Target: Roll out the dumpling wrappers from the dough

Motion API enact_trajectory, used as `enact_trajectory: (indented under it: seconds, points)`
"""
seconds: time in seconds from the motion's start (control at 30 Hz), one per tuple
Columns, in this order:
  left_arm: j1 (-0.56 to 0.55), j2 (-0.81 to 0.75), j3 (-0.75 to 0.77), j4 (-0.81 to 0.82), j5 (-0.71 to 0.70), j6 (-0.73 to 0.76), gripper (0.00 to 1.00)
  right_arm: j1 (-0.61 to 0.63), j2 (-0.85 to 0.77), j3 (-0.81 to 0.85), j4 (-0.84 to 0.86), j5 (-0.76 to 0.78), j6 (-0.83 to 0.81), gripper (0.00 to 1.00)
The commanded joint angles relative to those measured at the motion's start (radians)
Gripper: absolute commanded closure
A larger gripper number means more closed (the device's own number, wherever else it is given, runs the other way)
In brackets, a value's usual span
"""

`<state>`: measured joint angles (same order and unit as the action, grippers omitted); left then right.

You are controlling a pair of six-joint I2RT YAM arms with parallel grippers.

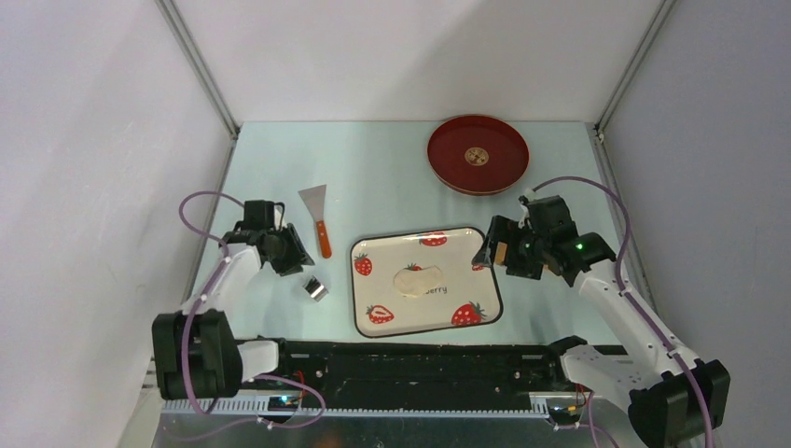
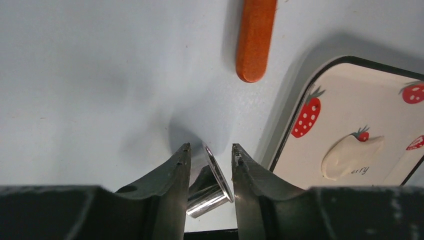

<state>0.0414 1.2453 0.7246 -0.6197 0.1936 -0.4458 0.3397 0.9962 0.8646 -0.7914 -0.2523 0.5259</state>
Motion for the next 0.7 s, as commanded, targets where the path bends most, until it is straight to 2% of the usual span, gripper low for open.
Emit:
enact_trajectory:
  seconds: [0.0, 0.07, 0.2, 0.3, 0.4, 0.57, 0.67]
  points:
    - [-0.011, -0.132, 0.019, -0.02, -0.018, -0.002, 0.57, 0.065, 0.018, 0.002, 0.097, -0.05, 0.048, 0.01]
    - [-0.012, -0.177, 0.029, -0.04, -0.022, -0.002, 0.52, 0.118, 0.053, 0.002, 0.171, -0.08, 0.077, 0.01]
    - [-0.011, -0.276, 0.051, -0.073, -0.002, -0.024, 0.51, 0.28, 0.184, 0.021, 0.38, -0.186, 0.135, 0.07]
    - [-0.011, -0.346, 0.069, -0.077, 0.073, -0.049, 0.51, 0.355, 0.35, 0.076, 0.524, -0.267, 0.182, 0.14]
    - [-0.011, -0.439, 0.11, -0.076, 0.137, -0.09, 0.5, 0.435, 0.548, 0.199, 0.66, -0.381, 0.228, 0.2]
    - [-0.01, -0.54, 0.211, -0.073, 0.201, -0.161, 0.49, 0.495, 0.798, 0.386, 0.878, -0.537, 0.341, 0.31]
    - [-0.011, -0.568, 0.293, -0.054, 0.231, -0.199, 0.48, 0.515, 0.936, 0.463, 0.931, -0.584, 0.398, 0.33]
